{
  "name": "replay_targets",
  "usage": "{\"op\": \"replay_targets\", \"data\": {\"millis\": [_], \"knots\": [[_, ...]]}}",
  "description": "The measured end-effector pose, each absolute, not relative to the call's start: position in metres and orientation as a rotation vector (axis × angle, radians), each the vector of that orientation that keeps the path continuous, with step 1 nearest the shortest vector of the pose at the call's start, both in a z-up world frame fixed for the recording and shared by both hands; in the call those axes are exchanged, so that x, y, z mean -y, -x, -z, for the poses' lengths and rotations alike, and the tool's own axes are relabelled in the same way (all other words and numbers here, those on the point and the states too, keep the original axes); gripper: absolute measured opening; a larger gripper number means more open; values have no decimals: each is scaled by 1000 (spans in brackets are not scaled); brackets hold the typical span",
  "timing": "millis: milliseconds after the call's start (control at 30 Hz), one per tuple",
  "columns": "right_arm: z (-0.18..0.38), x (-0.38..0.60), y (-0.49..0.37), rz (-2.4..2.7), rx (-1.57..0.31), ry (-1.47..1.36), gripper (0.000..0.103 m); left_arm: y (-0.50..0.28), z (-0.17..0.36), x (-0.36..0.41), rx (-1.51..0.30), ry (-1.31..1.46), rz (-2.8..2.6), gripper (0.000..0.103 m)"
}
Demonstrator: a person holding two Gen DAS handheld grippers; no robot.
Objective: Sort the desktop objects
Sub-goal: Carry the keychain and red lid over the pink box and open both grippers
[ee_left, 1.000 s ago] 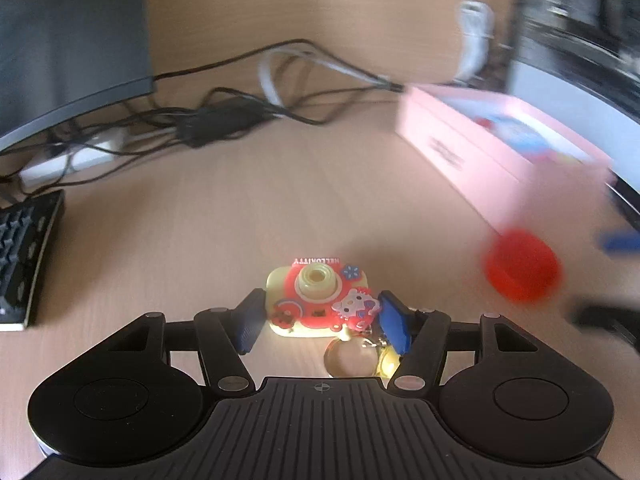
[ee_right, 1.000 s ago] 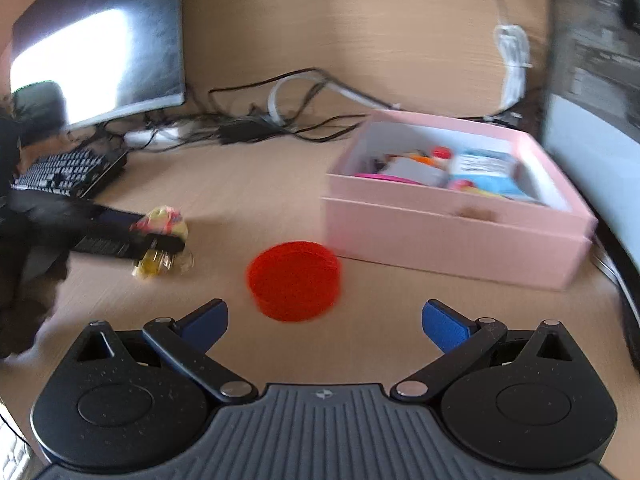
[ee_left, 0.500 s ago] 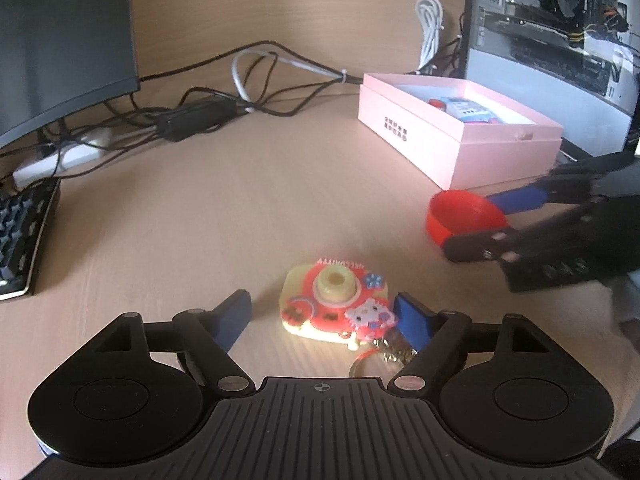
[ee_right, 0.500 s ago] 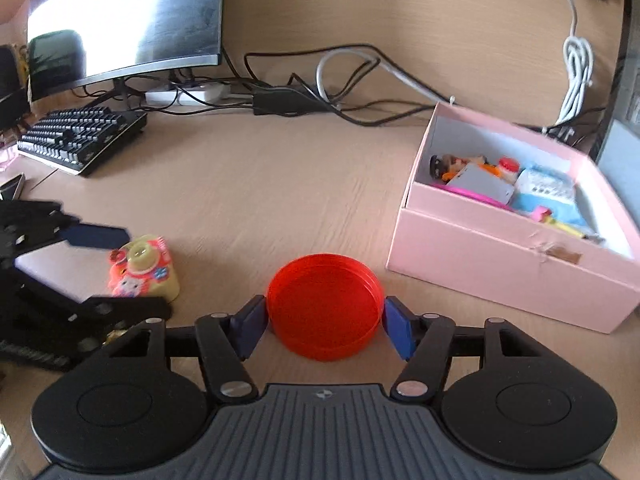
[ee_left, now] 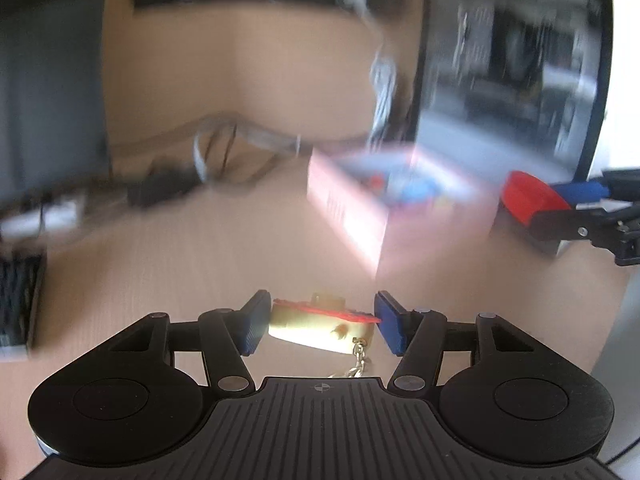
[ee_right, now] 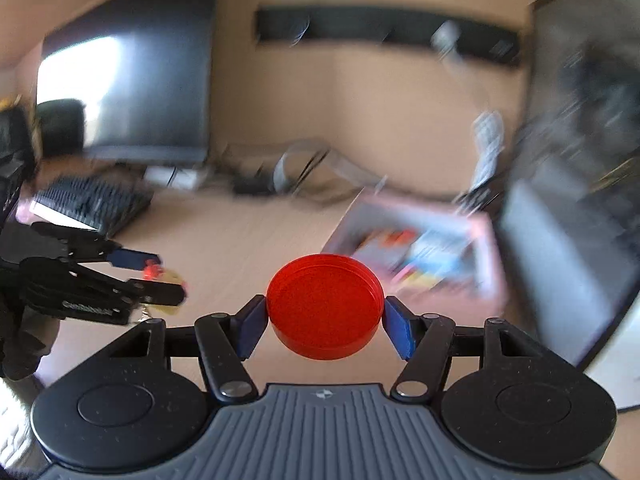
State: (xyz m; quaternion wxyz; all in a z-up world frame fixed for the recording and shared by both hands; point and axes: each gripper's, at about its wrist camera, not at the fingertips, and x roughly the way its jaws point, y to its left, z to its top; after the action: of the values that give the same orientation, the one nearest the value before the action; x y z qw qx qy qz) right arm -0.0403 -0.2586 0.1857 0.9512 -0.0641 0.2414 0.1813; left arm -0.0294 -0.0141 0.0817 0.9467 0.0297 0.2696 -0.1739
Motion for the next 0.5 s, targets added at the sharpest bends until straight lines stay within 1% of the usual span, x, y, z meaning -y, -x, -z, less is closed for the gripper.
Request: {"op": "replay_targets", "data": {"millis": [100, 200, 333, 400, 467, 500], "knots": [[-213, 280, 46, -303, -419, 133, 63, 16, -118, 32, -451, -73, 391, 63], [-229, 299, 44, -240, -386, 131, 63, -13, -144, 54, -411, -61, 430, 63], [-239, 316, 39, -192, -353, 103, 63, -63, -162, 87, -378, -42, 456, 63], [-240, 322, 36, -187, -349, 86, 63, -87, -163, 104, -399, -21, 473, 64], [-239, 325, 30, -180, -354, 78, 63, -107, -156, 115, -438, 11, 473, 83], [-237, 326, 26, -177, -357, 80, 63, -114, -149, 116, -457, 26, 461, 85]]}}
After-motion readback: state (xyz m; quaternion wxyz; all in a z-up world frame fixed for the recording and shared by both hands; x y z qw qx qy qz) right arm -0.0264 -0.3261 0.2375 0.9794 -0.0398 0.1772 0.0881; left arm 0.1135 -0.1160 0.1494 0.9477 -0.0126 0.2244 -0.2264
